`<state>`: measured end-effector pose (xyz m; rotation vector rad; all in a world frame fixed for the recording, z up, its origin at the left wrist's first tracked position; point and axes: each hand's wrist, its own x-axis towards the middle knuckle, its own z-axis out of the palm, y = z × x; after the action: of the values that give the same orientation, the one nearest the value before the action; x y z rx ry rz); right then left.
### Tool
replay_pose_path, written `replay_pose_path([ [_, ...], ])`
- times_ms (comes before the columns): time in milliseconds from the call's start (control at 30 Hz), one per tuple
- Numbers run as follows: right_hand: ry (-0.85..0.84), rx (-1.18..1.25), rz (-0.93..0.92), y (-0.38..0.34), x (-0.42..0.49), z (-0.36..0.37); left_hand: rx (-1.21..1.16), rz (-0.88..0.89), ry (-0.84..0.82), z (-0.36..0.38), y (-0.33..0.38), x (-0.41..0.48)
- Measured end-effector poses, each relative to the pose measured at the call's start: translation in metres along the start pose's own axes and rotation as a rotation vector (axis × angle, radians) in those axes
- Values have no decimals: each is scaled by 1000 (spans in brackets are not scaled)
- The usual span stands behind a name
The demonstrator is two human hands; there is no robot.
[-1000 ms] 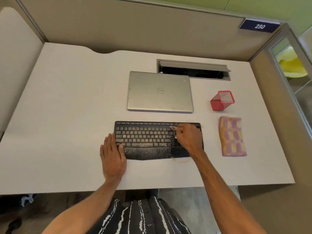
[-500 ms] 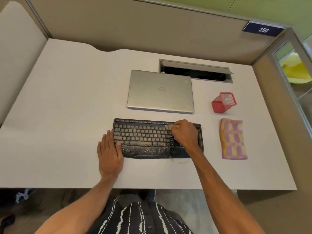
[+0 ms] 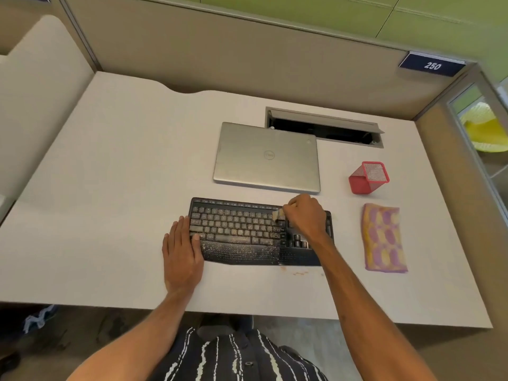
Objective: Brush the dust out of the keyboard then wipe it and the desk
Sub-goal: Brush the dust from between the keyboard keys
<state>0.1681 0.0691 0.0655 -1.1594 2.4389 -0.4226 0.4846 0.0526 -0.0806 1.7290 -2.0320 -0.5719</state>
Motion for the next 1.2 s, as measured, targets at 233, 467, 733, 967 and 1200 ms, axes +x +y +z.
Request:
replay_pose_path([
  [233,-65,-79,-28,-2,0,1,-8,1,-3,0,0,1],
  [467,-100,-105,-71,-3,-4,-6,4,7,-2,1,-2,0],
  [733,-80,-452,-226,16,0,-32,15,13,8,2,-3,0],
  [967,-108,-495,-419,6,1,-16,9,13,12,2,-2,0],
  [1200,-80,-497,-392,7,9,-28,6,9,10,3,-4,0],
])
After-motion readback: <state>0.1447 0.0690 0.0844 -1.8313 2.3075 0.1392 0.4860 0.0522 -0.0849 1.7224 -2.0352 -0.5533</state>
